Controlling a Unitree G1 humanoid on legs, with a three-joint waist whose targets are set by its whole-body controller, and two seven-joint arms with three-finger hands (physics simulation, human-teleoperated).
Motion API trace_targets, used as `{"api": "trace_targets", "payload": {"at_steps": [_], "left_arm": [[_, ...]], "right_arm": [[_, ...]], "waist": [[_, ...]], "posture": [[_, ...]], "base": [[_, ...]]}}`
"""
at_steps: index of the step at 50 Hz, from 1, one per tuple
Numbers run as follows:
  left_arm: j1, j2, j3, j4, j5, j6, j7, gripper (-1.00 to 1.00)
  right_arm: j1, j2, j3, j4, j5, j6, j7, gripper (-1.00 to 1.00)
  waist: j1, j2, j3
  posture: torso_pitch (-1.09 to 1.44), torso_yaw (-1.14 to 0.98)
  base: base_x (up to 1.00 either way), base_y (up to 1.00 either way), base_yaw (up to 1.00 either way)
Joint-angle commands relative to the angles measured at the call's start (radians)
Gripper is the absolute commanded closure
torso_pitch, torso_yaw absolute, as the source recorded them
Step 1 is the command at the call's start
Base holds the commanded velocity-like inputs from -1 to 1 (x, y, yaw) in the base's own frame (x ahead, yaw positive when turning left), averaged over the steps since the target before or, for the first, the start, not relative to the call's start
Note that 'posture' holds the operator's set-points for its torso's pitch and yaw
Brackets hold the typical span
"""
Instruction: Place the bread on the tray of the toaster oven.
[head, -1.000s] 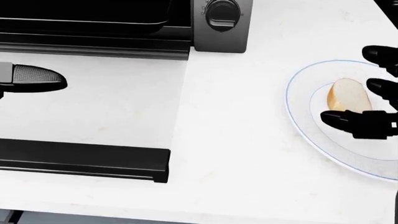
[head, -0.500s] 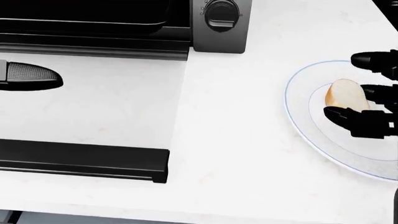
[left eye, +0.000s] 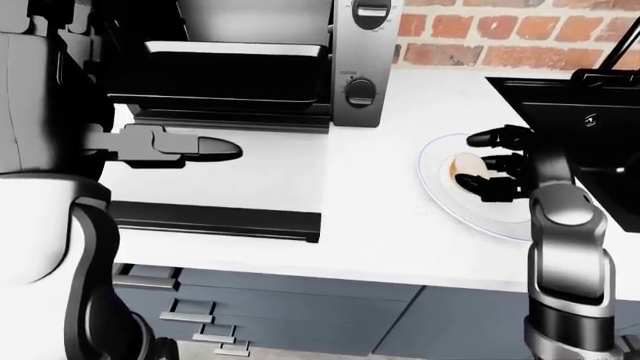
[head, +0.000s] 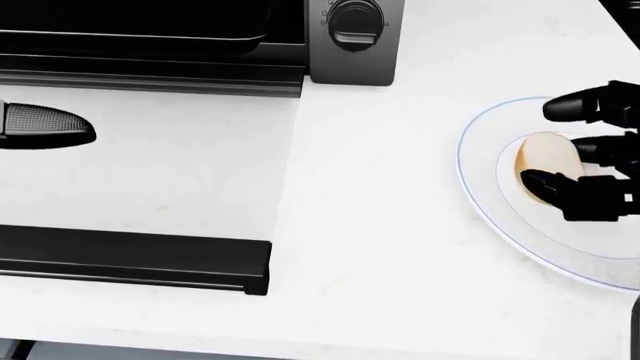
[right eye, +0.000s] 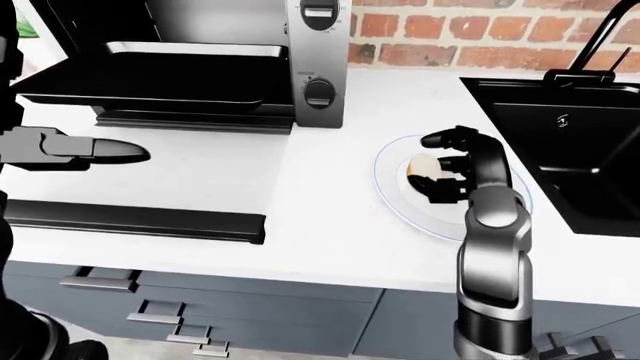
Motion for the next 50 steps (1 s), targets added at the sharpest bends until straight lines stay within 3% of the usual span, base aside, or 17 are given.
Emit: {"api": "trace_targets", "payload": {"at_steps": [1, 18, 34, 50], "left_arm": [[-0.023, 0.012, 0.012, -0.017, 0.003, -0.023, 0.005, -1.0], [-0.036, 0.022, 0.016, -0.011, -0.005, -0.015, 0.011, -1.0], [-0.021, 0.017, 0.021, -0.01, -0.02, -0.018, 0.028, -1.0], [-0.012, 0.024, 0.035, -0.015, -0.038, -0.013, 0.043, -1.0]], "right_arm": [[-0.028, -0.015, -0.008, -0.036, -0.013, -0.027, -0.004, 0.17], [-0.15, -0.092, -0.009, -0.103, -0.047, 0.08, 0.057, 0.29], [-0.411, -0.157, 0.097, -0.149, -0.196, 0.23, 0.273, 0.3], [-0.644, -0.073, 0.18, -0.134, -0.354, 0.281, 0.46, 0.3]], "waist": [[0.0, -0.001, -0.023], [0.0, -0.002, -0.019], [0.004, 0.004, -0.013], [0.036, 0.018, -0.007]], "posture": [[0.0, 0.0], [0.0, 0.0], [0.0, 0.03], [0.0, 0.11]], "base": [[0.0, 0.0, 0.0], [0.0, 0.0, 0.0], [0.0, 0.0, 0.0], [0.0, 0.0, 0.0]]}}
